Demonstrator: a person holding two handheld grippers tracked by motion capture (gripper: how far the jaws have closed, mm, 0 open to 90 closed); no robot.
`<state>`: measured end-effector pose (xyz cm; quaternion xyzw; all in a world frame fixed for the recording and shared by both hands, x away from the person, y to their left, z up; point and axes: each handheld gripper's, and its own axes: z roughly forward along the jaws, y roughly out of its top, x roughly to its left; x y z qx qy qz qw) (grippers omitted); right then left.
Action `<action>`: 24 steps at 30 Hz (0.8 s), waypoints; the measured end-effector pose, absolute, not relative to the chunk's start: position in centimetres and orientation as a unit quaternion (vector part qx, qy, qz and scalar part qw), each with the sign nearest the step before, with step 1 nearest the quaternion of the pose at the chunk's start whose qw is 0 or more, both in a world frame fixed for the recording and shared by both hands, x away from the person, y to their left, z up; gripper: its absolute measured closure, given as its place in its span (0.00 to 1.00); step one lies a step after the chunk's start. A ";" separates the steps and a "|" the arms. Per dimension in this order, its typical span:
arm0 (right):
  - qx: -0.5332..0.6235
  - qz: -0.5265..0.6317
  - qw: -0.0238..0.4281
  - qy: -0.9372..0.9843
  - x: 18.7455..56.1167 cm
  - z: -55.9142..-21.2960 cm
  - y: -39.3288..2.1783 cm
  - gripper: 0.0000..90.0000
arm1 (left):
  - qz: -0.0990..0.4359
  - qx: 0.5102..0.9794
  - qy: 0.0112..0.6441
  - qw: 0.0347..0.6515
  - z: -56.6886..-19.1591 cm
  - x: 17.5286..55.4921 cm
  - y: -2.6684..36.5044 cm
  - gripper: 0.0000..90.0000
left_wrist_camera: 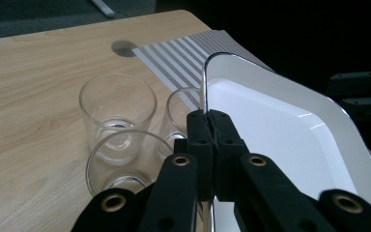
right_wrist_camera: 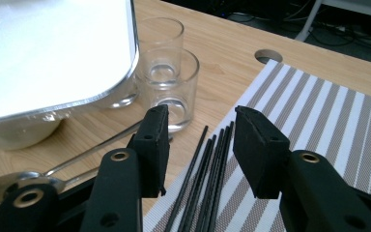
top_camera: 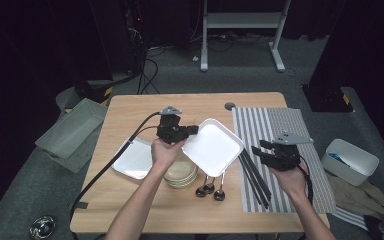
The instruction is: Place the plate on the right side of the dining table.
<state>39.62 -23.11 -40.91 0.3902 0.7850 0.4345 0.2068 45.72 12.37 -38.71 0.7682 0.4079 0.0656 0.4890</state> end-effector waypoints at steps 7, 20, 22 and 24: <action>0.374 0.445 0.195 0.790 40.5 -39.6 -22.0 0.68 | 0.065 0.769 0.408 0.488 -38.7 45.7 12.4 0.98; 0.352 0.456 0.171 0.799 42.2 -38.3 -19.5 0.72 | 0.064 0.773 0.406 0.483 -38.8 45.6 12.3 0.99; 0.350 0.460 0.166 0.799 42.5 -38.1 -19.1 0.72 | 0.063 0.772 0.406 0.485 -38.8 45.6 12.3 0.98; 0.349 0.459 0.161 0.801 43.0 -38.1 -18.7 0.73 | 0.061 0.771 0.406 0.486 -38.9 45.6 12.2 0.98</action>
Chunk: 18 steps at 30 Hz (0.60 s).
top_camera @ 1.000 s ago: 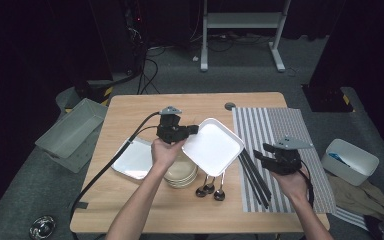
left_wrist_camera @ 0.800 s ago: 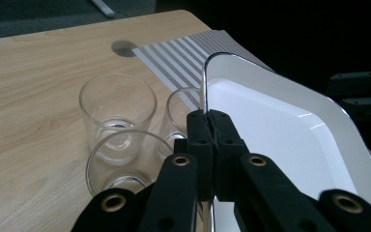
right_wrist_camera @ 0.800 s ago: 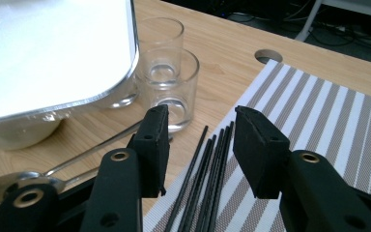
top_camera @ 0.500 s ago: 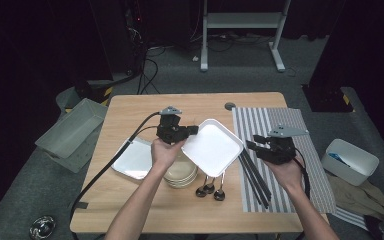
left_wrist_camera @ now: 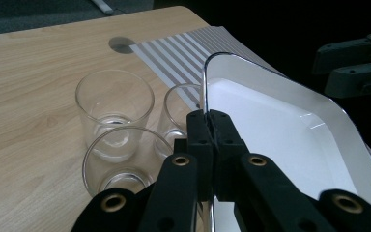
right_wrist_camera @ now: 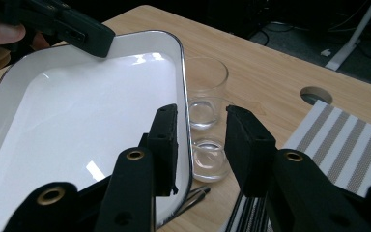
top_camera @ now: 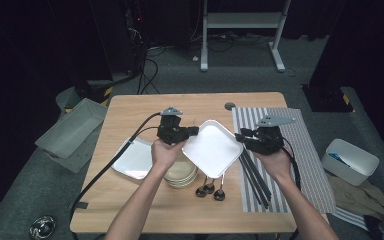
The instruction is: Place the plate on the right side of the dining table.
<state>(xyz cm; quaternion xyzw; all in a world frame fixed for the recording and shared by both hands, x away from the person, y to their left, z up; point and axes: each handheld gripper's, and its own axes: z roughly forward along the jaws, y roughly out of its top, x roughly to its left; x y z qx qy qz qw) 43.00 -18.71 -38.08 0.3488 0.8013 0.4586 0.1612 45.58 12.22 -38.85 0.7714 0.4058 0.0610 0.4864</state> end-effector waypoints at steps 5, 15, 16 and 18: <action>0.346 0.459 0.148 0.805 44.0 -38.2 -17.5 0.75 | 0.061 0.773 0.404 0.486 -38.9 45.5 12.2 0.98; 0.336 0.458 0.138 0.811 45.2 -38.3 -15.6 0.78 | 0.060 0.774 0.400 0.488 -38.8 45.3 12.2 0.98; 0.336 0.457 0.138 0.812 45.3 -38.2 -15.5 0.79 | 0.060 0.774 0.400 0.488 -38.8 45.3 12.2 0.99; 0.333 0.455 0.136 0.814 45.5 -38.2 -15.1 0.79 | 0.059 0.774 0.398 0.488 -38.8 45.3 12.2 0.98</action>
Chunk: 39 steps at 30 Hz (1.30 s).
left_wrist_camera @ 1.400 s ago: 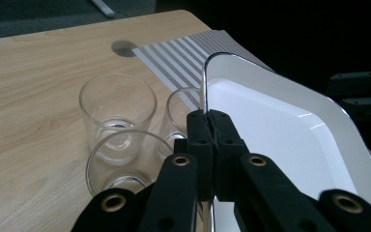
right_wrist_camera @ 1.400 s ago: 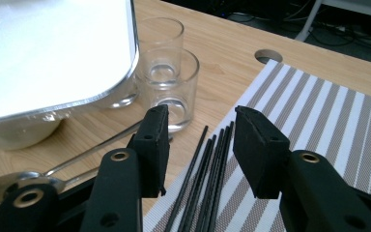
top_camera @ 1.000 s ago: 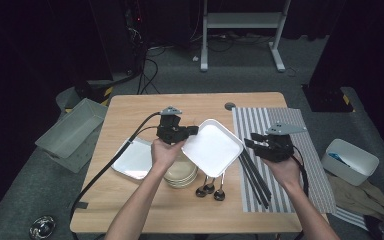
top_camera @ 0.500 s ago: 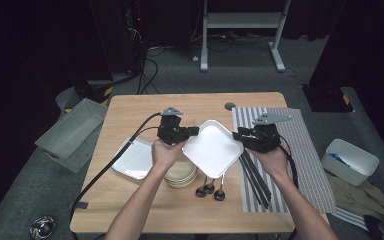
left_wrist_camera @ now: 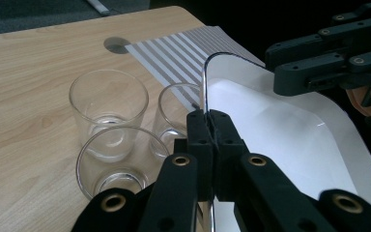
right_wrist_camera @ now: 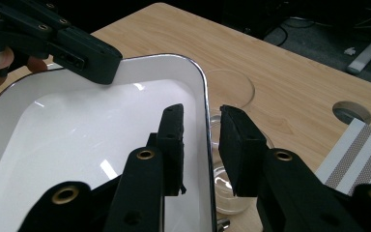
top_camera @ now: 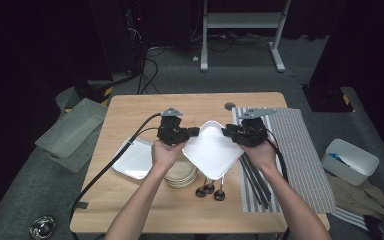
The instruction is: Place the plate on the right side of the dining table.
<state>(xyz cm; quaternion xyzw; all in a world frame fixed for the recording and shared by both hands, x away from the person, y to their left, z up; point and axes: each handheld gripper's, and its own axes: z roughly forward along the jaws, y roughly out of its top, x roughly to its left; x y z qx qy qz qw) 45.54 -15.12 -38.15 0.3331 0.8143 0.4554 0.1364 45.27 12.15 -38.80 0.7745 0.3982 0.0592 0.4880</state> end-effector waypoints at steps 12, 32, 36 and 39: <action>0.337 0.449 0.116 0.819 46.7 -38.9 -14.3 0.89 | 0.061 0.777 0.395 0.486 -38.9 45.2 12.1 0.98; 0.350 0.460 0.089 0.811 47.1 -38.9 -14.7 0.97 | 0.068 0.782 0.388 0.484 -39.1 45.0 12.0 0.98; 0.351 0.461 0.086 0.811 47.1 -38.8 -14.9 0.98 | 0.068 0.783 0.386 0.483 -39.2 45.0 11.9 0.98; 0.350 0.459 0.086 0.812 47.1 -38.9 -14.9 0.98 | 0.070 0.785 0.384 0.482 -39.3 45.0 11.8 0.98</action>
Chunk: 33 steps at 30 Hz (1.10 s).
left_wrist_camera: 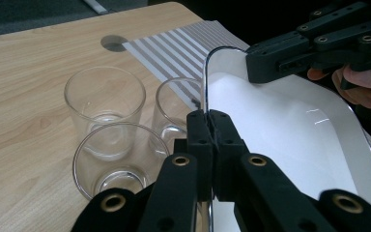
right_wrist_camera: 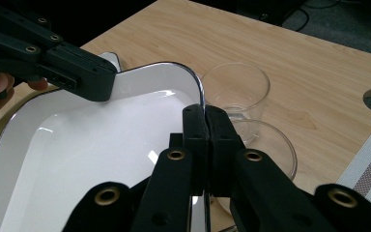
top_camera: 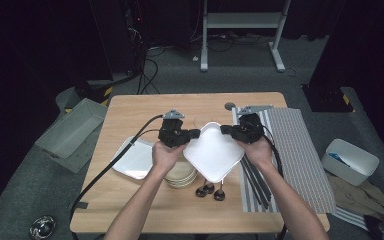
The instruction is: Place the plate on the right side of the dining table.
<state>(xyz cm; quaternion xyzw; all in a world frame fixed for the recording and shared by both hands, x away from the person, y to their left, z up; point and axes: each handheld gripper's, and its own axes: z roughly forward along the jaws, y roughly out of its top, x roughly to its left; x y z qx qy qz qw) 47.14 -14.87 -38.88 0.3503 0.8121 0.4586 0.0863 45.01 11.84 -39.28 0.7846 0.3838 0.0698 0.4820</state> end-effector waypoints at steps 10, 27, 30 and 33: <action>0.349 0.464 0.084 0.810 47.0 -38.7 -15.0 0.99 | 0.076 0.786 0.378 0.484 -39.3 44.9 11.8 0.97; 0.360 0.463 0.085 0.806 46.9 -38.4 -15.7 0.99 | 0.092 0.786 0.368 0.489 -39.1 44.5 11.8 0.76; 0.363 0.462 0.085 0.805 46.9 -38.4 -15.8 0.99 | 0.090 0.785 0.369 0.489 -39.0 44.5 11.9 0.68; 0.365 0.460 0.086 0.805 46.8 -38.4 -15.8 0.99 | 0.096 0.785 0.367 0.490 -38.8 44.4 12.0 0.63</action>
